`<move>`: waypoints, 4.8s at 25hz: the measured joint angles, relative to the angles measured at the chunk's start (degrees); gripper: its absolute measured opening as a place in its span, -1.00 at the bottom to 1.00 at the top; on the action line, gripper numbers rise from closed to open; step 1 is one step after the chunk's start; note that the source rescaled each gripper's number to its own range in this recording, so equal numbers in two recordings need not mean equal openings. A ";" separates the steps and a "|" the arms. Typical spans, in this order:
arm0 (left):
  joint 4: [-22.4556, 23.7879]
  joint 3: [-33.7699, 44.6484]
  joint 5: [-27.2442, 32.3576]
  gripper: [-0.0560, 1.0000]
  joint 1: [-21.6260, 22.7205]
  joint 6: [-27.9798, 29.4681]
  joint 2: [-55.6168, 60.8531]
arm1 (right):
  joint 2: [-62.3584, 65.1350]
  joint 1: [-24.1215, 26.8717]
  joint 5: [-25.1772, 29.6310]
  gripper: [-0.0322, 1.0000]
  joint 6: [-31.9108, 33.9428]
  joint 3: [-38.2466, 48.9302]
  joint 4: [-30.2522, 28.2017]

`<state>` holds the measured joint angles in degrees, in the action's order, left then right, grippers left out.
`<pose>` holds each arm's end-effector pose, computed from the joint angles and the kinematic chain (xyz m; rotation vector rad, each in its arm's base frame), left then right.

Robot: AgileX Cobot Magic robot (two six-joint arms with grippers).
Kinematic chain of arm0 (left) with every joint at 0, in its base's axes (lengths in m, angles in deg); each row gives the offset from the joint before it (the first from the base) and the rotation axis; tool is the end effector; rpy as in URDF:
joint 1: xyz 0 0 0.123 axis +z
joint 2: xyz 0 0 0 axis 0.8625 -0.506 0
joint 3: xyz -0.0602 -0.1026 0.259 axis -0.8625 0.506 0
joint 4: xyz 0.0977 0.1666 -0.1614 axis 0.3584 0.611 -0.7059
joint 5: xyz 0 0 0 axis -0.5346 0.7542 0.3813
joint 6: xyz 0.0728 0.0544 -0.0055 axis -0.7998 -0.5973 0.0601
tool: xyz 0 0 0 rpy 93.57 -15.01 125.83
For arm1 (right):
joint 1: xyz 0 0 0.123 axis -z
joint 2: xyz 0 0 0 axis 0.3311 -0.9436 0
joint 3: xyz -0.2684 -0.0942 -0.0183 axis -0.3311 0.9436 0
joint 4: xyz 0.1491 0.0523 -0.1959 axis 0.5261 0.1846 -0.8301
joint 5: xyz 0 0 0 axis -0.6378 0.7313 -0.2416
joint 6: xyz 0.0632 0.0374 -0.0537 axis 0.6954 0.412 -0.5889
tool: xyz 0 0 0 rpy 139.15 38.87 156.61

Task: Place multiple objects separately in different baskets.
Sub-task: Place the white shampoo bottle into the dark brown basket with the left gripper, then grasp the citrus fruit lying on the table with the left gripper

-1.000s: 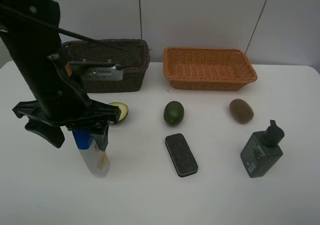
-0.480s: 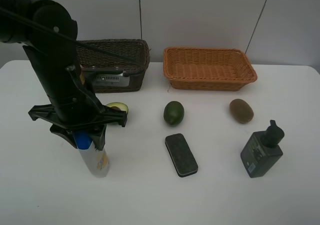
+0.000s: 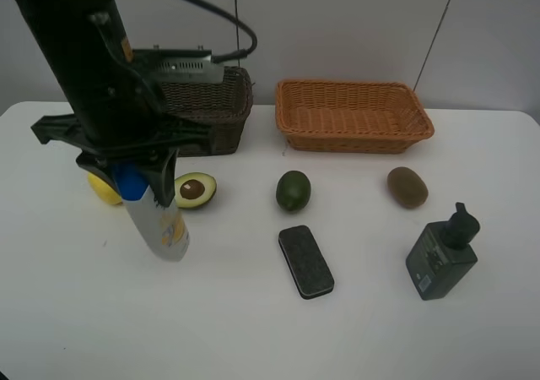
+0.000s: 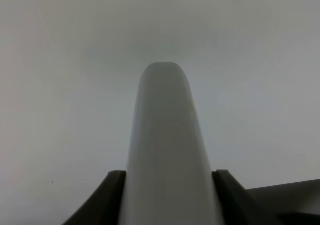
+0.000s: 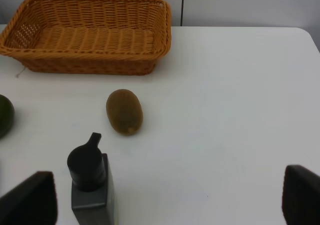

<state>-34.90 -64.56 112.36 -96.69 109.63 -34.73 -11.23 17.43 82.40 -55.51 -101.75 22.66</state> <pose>0.2463 -0.1904 0.2697 0.2447 3.0199 -0.1708 -0.0067 -0.0044 0.2795 -0.0141 2.0330 -0.0317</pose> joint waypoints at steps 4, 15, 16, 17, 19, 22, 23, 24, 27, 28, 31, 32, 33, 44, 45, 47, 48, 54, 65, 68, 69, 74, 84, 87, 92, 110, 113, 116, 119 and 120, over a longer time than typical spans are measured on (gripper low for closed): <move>0.44 -14.72 2.21 -0.62 4.09 -2.70 -1.53 | 0.00 0.00 0.00 0.96 0.00 0.00 0.00; 3.39 -42.41 -4.43 -0.62 21.82 -8.52 -23.71 | 0.00 0.00 0.00 0.96 0.00 0.00 0.00; 3.68 -43.23 -5.15 -0.62 22.11 -8.76 -25.21 | 0.00 0.00 0.00 0.96 0.00 0.00 0.00; 4.02 -43.63 -5.87 -0.61 22.19 -9.03 -26.81 | 0.00 0.00 0.00 0.96 0.00 0.00 0.00; 4.74 -43.80 -7.03 -0.35 22.19 -9.51 -29.33 | 0.00 0.00 0.00 0.96 0.00 0.00 0.00; 5.21 -43.92 -7.50 0.52 22.19 -9.38 -31.95 | 0.00 0.00 0.00 0.96 0.00 0.00 0.00; 5.21 -43.92 -7.50 0.72 22.19 -9.22 -32.43 | 0.00 0.00 0.00 0.96 0.00 0.00 0.00; 5.25 -43.92 -7.50 0.82 22.19 -8.95 -32.70 | 0.00 0.00 0.00 0.96 0.00 0.00 0.00; 5.25 -43.95 -7.21 0.95 22.19 -8.45 -32.64 | 0.00 0.00 0.00 0.96 0.00 0.00 0.00; 5.25 -43.98 -6.68 0.96 22.19 -8.38 -32.24 | 0.00 0.00 0.00 0.96 0.00 0.00 0.00; 5.20 -44.90 -2.39 0.96 22.19 -8.21 -30.87 | 0.00 0.00 0.00 0.96 0.00 0.00 0.00; 5.20 -45.98 -0.02 0.96 22.19 -8.21 -30.42 | 0.00 0.00 0.00 0.96 0.00 0.00 0.00; 5.20 -47.29 1.66 0.96 22.19 -8.15 -30.07 | 0.00 0.00 0.00 0.96 0.00 0.00 0.00; -1.76 -35.22 2.32 0.96 22.11 -10.03 -13.02 | 0.00 0.00 0.00 0.96 0.00 0.00 0.00; -1.63 -31.36 2.27 0.96 22.11 -9.93 -10.01 | 0.00 0.00 0.00 0.96 0.00 0.00 0.00; -0.60 -21.62 2.27 0.96 22.11 -8.46 -2.61 | 0.00 0.00 0.00 0.96 0.00 0.00 0.00; 0.31 -16.76 2.22 0.96 22.11 -7.01 0.34 | 0.00 0.00 0.00 0.96 0.00 0.00 0.00; 4.86 7.16 2.24 0.96 22.11 -1.97 10.64 | 0.00 0.00 0.00 0.96 0.00 0.00 0.00; 6.88 18.13 -15.43 0.96 26.28 -2.72 -3.08 | 0.00 0.00 0.00 0.96 0.00 0.00 0.00; 7.15 18.13 -18.71 0.96 28.43 -1.83 -6.26 | 0.00 0.00 0.00 0.96 0.00 0.00 0.00; 7.20 18.13 -20.43 0.96 28.64 -1.78 -7.12 | 0.00 0.00 0.00 0.96 0.00 0.00 0.00; 7.15 18.13 -30.36 0.96 28.73 0.17 -8.58 | 0.00 0.00 0.00 0.96 0.00 0.00 0.00; 5.38 18.13 -39.40 0.96 28.73 3.60 -10.00 | 0.00 0.00 0.00 0.96 0.00 0.00 0.00; 4.55 18.13 -41.24 0.96 28.73 3.90 -12.90 | 0.00 0.00 0.00 0.96 0.00 0.00 0.00; 4.27 18.19 -45.12 0.97 28.73 4.20 -16.71 | 0.00 0.00 0.00 0.96 0.00 0.00 0.00; 4.27 18.26 -51.74 0.92 28.73 5.49 -18.07 | 0.00 0.00 0.00 0.96 0.00 0.00 0.00; 4.27 18.26 -51.74 0.50 28.73 5.74 -18.07 | 0.00 0.00 0.00 0.96 0.00 0.00 0.00; 4.27 18.26 -51.69 0.43 28.73 5.74 -18.07 | 0.00 0.00 0.00 0.96 0.00 0.00 0.00; 4.27 18.26 -50.69 0.43 28.73 5.80 -17.84 | 0.00 0.00 0.00 0.96 0.00 0.00 0.00; 4.27 18.26 -49.45 0.43 28.73 5.57 -17.53 | 0.00 0.00 0.00 0.96 0.00 0.00 0.00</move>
<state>-30.63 -46.30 62.91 -67.96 115.21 -52.26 -11.23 17.43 82.40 -55.51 -101.75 22.66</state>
